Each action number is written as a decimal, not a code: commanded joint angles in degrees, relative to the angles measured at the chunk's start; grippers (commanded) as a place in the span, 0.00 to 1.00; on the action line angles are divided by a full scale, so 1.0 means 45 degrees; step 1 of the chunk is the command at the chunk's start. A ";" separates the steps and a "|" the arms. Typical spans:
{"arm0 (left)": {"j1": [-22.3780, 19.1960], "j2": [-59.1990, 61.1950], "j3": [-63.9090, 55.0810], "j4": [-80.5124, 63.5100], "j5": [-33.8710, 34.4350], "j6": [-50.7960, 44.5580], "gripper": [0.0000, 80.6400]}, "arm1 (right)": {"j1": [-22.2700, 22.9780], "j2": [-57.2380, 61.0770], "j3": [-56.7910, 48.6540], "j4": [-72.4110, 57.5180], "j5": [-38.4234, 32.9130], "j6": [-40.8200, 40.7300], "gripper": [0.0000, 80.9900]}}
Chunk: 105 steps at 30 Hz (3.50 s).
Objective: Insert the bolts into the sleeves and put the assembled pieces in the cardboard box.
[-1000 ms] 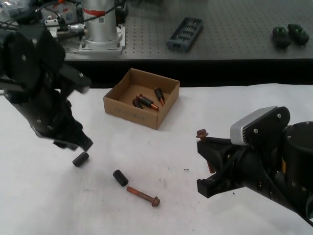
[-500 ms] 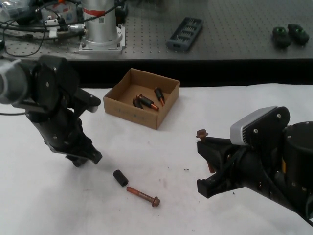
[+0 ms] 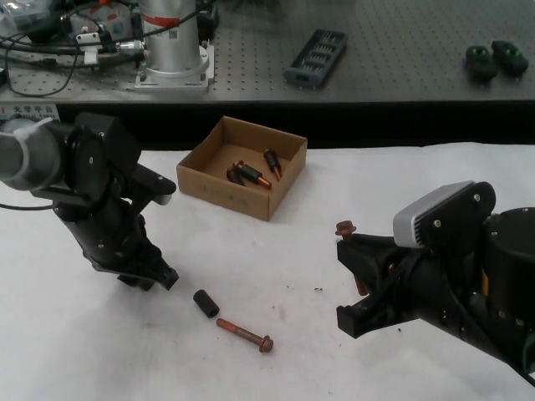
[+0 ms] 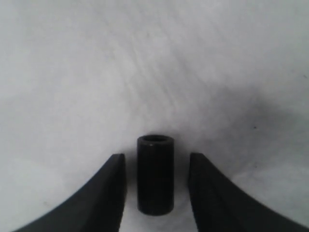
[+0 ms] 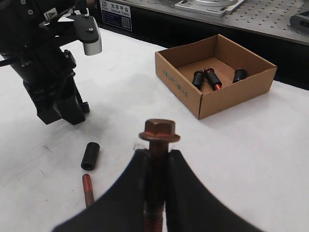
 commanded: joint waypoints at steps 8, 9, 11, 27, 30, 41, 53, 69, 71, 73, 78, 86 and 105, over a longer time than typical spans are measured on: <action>0.0061 0.0246 -0.0050 0.0027 0.0127 -0.0444 0.00 | 0.0018 -0.0158 -0.0062 -0.0392 0.0212 -0.0030 0.08; 0.0061 0.0246 -0.0050 0.0027 0.0367 -0.0436 0.00 | 0.0018 -0.0158 -0.0062 -0.0392 0.0212 -0.0030 0.08; 0.0061 0.0246 -0.0050 0.0027 0.0764 -0.0474 0.00 | 0.0018 -0.0158 -0.0062 -0.0392 0.0212 -0.0030 0.08; -0.0026 -0.1618 0.0994 -0.2540 0.4264 -0.4612 0.01 | 0.0018 -0.0158 -0.0062 -0.0492 0.0212 -0.0030 0.08; -0.0024 -0.2648 0.1942 -0.3931 0.4388 -0.4876 0.01 | 0.0018 -0.0158 -0.0062 -0.0492 0.0212 -0.0030 0.08; -0.0233 -0.6760 0.7888 -1.1632 0.5098 -0.6358 0.01 | 0.0018 -0.0158 -0.0062 -0.0489 0.0212 -0.0594 0.08; -0.0579 -0.7866 1.3327 -2.1639 0.7028 -0.5697 0.01 | 0.0018 -0.0158 -0.0062 -0.1024 0.0212 -0.1471 0.08; -0.1228 -0.6588 1.1599 -2.1513 0.5707 -0.5610 0.01 | -0.1420 0.1341 -0.2260 -0.3443 -0.4425 -0.1050 0.08; -0.1228 -0.5893 1.1288 -2.1651 0.6355 -0.5641 0.01 | -0.1555 0.1720 -0.2615 -0.3493 -0.4760 -0.1077 0.08; -0.1228 -0.5114 1.1096 -2.2018 0.6602 -0.5641 0.01 | -0.1680 0.2219 -0.2891 -0.3918 -0.5146 -0.1077 0.08; -0.1331 -0.2901 1.0743 -2.4325 0.6922 -0.5828 0.01 | -0.2041 0.3712 -0.3642 -0.5287 -0.6474 -0.0204 0.08; -0.1331 -0.0729 1.0180 -2.5980 0.8481 -0.6198 0.01 | -0.2277 0.5806 -0.4484 -0.5762 -0.8784 0.0081 0.08; -0.1679 -0.0683 1.0206 -2.7368 0.9118 -0.8306 0.01 | -0.1718 0.6540 -0.4519 -0.8770 -1.1181 0.2514 0.08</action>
